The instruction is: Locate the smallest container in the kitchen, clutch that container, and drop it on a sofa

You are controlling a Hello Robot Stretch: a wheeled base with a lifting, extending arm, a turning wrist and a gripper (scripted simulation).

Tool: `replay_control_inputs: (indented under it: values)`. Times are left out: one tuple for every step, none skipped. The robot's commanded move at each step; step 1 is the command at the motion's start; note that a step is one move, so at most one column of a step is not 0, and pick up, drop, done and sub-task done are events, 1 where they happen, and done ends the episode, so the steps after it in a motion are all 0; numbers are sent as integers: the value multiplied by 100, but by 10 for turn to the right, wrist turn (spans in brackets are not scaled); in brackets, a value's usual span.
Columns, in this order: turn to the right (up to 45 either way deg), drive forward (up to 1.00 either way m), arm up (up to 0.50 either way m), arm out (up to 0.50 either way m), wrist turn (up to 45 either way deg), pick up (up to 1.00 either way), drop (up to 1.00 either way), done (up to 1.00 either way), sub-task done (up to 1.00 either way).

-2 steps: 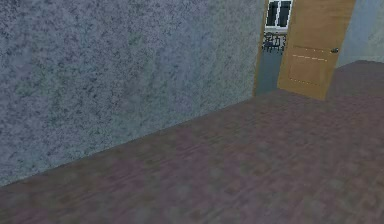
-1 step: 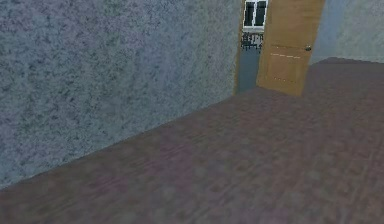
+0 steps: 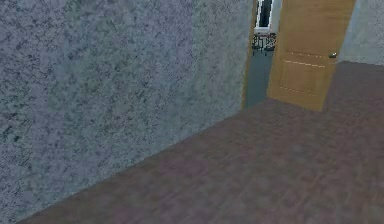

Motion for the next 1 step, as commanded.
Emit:
replay_control_inputs:
  values:
    - [240, 0, 0, 0, 0, 0, 0, 0, 0]
